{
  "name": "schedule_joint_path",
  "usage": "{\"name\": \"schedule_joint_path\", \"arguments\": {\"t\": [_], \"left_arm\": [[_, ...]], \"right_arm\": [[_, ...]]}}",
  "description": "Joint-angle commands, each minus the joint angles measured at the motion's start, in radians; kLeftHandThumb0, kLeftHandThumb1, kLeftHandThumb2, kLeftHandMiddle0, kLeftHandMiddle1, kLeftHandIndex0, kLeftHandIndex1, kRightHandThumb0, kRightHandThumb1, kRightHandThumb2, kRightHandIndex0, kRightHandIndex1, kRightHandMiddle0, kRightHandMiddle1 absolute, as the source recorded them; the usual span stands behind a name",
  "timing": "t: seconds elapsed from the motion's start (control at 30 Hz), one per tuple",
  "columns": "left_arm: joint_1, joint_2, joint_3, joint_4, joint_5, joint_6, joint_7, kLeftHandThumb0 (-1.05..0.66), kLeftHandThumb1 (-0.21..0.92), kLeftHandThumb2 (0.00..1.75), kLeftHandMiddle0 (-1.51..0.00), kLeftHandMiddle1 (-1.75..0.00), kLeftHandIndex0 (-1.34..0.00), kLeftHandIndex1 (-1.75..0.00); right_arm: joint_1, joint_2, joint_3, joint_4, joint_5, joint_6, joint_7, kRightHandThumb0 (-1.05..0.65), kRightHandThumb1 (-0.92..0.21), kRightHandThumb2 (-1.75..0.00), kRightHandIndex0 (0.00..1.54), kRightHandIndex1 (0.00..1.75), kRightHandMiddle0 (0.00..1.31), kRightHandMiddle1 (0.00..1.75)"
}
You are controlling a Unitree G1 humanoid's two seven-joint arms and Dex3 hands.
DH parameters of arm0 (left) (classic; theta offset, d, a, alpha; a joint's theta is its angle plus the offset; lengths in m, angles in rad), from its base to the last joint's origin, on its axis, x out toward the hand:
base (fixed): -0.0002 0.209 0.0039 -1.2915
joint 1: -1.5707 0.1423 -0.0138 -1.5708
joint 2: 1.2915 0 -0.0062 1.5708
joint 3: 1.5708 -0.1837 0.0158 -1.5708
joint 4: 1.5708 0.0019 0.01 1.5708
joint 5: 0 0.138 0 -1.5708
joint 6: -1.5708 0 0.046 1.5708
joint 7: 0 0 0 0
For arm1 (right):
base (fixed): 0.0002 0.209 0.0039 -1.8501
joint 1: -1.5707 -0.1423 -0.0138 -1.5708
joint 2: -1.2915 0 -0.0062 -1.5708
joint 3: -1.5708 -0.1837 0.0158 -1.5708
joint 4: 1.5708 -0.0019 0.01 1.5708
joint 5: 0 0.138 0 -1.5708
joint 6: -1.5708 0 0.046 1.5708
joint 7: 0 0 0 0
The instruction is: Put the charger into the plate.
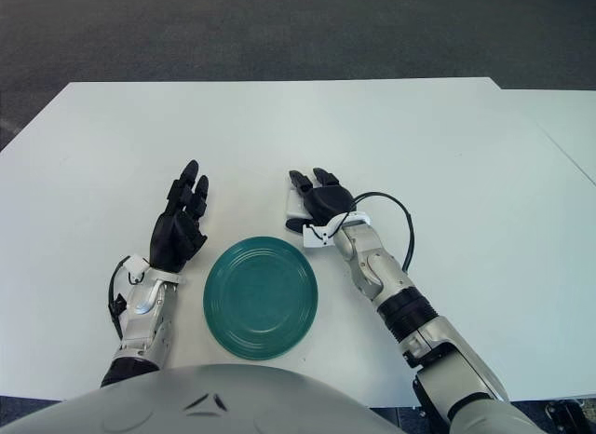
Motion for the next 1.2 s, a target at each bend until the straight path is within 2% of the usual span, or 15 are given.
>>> {"name": "schedule_joint_path", "arguments": {"t": [0.0, 0.3, 0.6, 0.73, 0.87, 0.9, 0.97, 1.0, 1.03, 1.07, 1.17], "left_arm": [[0.103, -0.046, -0.015, 0.061, -0.015, 0.022, 0.017, -0.98, 0.92, 1.02, -0.02, 0.0, 0.0, -0.2], [0.12, -0.043, -0.03, 0.022, 0.003, 0.042, 0.049, -0.99, 0.92, 1.01, -0.03, -0.01, 0.0, -0.23], [0.133, -0.029, -0.046, -0.007, 0.046, 0.034, 0.074, -0.99, 0.92, 1.02, -0.04, -0.01, 0.0, -0.24], [0.136, -0.031, -0.049, -0.013, 0.046, 0.034, 0.075, -0.99, 0.92, 1.02, -0.04, -0.01, 0.0, -0.24], [0.138, -0.032, -0.053, -0.015, 0.042, 0.031, 0.074, -1.0, 0.92, 1.01, -0.03, 0.0, 0.0, -0.25], [0.138, -0.032, -0.054, -0.015, 0.042, 0.031, 0.074, -1.0, 0.92, 1.01, -0.03, 0.0, 0.0, -0.24], [0.141, -0.031, -0.057, -0.019, 0.045, 0.03, 0.076, -0.99, 0.92, 1.01, -0.03, 0.0, 0.0, -0.23], [0.143, -0.031, -0.059, -0.022, 0.043, 0.031, 0.075, -0.99, 0.92, 1.01, -0.03, 0.0, 0.0, -0.22], [0.145, -0.031, -0.061, -0.023, 0.043, 0.032, 0.074, -0.99, 0.92, 1.01, -0.03, 0.0, 0.0, -0.22], [0.146, -0.031, -0.061, -0.023, 0.037, 0.031, 0.07, -0.99, 0.92, 1.01, -0.02, 0.0, 0.0, -0.21], [0.147, -0.032, -0.064, -0.024, 0.029, 0.031, 0.065, -0.99, 0.92, 1.01, -0.02, 0.0, 0.0, -0.2]], "right_arm": [[0.0, 0.014, 0.021, 0.092, -0.005, -0.001, -0.015, -1.02, -0.92, -0.76, 0.0, 0.0, 0.0, 0.0], [-0.043, 0.038, 0.039, 0.242, -0.001, -0.011, -0.066, -1.0, -0.92, -0.75, 0.0, 0.0, 0.0, 0.0], [-0.124, 0.068, 0.059, 0.543, 0.023, -0.1, -0.183, -0.98, -0.92, -0.71, 0.01, 0.0, 0.02, 0.01], [-0.143, 0.072, 0.063, 0.634, 0.03, -0.139, -0.23, -0.96, -0.92, -0.66, 0.04, 0.02, 0.06, 0.05], [-0.16, 0.07, 0.062, 0.716, 0.036, -0.181, -0.287, -0.92, -0.92, -0.62, 0.15, 0.02, 0.01, 0.45], [-0.165, 0.07, 0.061, 0.737, 0.037, -0.19, -0.304, -0.91, -0.92, -0.61, 0.18, 0.12, 0.01, 0.56], [-0.172, 0.069, 0.061, 0.778, 0.04, -0.209, -0.347, -0.89, -0.92, -0.59, 0.18, 0.58, 0.0, 0.88], [-0.176, 0.07, 0.064, 0.797, 0.038, -0.216, -0.376, -0.88, -0.92, -0.58, 0.18, 0.91, 0.0, 1.07], [-0.18, 0.07, 0.067, 0.813, 0.037, -0.223, -0.397, -0.85, -0.92, -0.56, 0.29, 1.21, 0.05, 1.29], [-0.185, 0.069, 0.077, 0.826, 0.028, -0.229, -0.417, -0.82, -0.92, -0.54, 0.38, 1.4, 0.09, 1.45], [-0.2, 0.062, 0.108, 0.856, 0.003, -0.248, -0.456, -0.77, -0.92, -0.54, 0.54, 1.63, 0.22, 1.65]]}}
